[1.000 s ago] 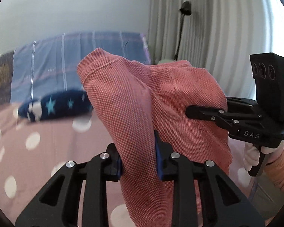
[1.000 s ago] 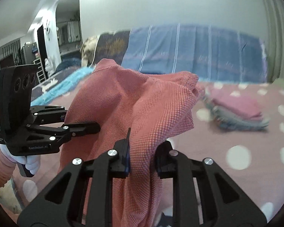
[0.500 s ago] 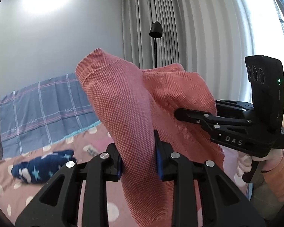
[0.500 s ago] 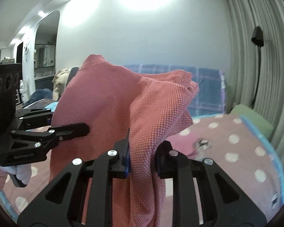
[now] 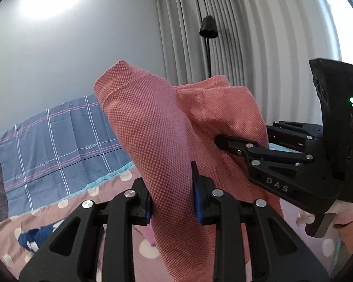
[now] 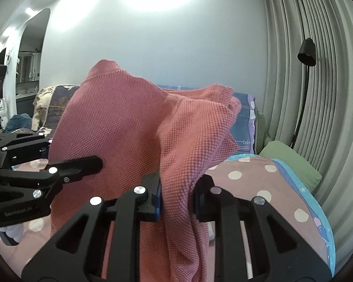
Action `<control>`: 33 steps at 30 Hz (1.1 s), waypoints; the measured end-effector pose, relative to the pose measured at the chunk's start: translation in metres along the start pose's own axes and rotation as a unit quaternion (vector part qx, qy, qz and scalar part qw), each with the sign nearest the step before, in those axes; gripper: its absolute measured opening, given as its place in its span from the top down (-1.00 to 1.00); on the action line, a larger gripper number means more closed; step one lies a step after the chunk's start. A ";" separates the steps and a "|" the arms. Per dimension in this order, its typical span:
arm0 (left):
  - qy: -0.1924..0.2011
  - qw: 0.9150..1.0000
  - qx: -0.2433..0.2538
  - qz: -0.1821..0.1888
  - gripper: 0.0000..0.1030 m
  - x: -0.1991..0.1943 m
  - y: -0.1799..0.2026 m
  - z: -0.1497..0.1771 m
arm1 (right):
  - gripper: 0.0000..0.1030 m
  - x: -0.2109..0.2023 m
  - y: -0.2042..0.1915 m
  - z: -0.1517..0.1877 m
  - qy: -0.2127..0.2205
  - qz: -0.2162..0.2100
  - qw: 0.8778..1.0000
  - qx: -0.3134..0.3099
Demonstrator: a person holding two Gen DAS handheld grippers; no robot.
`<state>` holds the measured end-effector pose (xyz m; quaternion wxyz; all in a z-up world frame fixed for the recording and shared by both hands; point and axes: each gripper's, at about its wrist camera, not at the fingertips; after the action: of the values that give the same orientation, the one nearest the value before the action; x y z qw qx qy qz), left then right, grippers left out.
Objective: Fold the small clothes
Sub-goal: 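Lift the folded shirt with both grippers and carry it toward the clothes stack, then lower the shirt onto the folded clothes stack and open both grippers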
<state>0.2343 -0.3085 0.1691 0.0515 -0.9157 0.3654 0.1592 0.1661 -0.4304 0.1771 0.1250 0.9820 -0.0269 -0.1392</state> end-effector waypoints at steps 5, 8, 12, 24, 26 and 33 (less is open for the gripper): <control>-0.023 1.000 -0.003 -0.015 0.47 0.061 -0.017 -0.002 | 0.62 0.070 0.024 0.005 -0.020 0.009 1.000 0.019; -0.037 0.999 -0.009 -0.028 0.46 0.095 -0.032 0.003 | 0.61 0.113 0.032 0.012 -0.036 0.009 0.999 0.028; -0.060 0.997 -0.011 -0.054 0.40 0.153 -0.057 0.013 | 0.61 0.171 0.037 0.026 -0.050 0.009 0.998 0.030; -0.176 0.980 0.007 -0.093 -0.13 0.250 -0.106 0.147 | 0.09 0.300 0.044 0.200 -0.202 0.011 0.969 0.143; -0.153 0.983 -0.015 -0.097 -0.12 0.242 -0.108 0.158 | 0.03 0.295 0.049 0.210 -0.188 0.009 0.968 0.165; -0.131 0.984 -0.085 -0.087 -0.12 0.237 -0.102 0.179 | -0.06 0.287 0.044 0.214 -0.185 0.015 0.968 0.170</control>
<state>0.4209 -0.3512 -0.0798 0.0340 -0.9162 0.2599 0.3030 0.3805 -0.5489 -0.0876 -0.0484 0.9456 -0.0874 -0.3096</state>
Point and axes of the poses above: each gripper's, at about its wrist camera, not at the fingertips, and x roughly the way its jaws point, y to its right, z to its underside, and after that the axes turned 10 degrees about -x, right-handed
